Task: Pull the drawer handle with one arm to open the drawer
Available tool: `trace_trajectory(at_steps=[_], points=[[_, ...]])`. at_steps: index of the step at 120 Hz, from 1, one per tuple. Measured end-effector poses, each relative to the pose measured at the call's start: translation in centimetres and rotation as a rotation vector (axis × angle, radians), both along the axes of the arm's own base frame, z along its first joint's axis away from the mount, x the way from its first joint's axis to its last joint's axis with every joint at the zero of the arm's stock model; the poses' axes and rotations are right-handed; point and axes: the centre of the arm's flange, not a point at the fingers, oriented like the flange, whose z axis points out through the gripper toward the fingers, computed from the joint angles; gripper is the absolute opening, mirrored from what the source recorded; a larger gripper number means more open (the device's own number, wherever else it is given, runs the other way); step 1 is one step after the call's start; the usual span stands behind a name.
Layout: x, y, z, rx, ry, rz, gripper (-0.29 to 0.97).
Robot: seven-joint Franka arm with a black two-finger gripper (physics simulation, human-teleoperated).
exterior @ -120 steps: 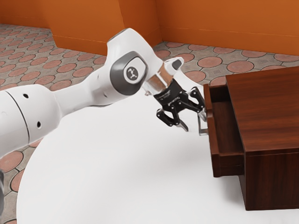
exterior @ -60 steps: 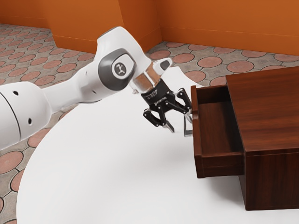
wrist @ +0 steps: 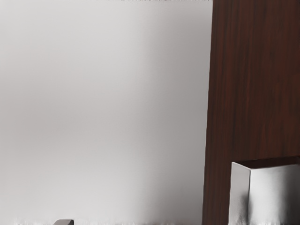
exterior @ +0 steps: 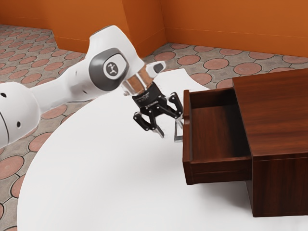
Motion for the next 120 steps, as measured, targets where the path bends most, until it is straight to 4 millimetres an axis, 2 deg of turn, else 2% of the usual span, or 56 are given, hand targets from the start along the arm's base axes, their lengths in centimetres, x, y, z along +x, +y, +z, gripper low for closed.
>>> trace_trajectory(at_steps=[26,111,120], points=[[-1.1,0.9,0.6,0.034,0.004,0.000,0.39],[-1.6,1.2,1.7,0.075,-0.013,-0.015,0.41],[-1.8,1.2,2.3,0.079,-0.022,-0.017,0.42]])
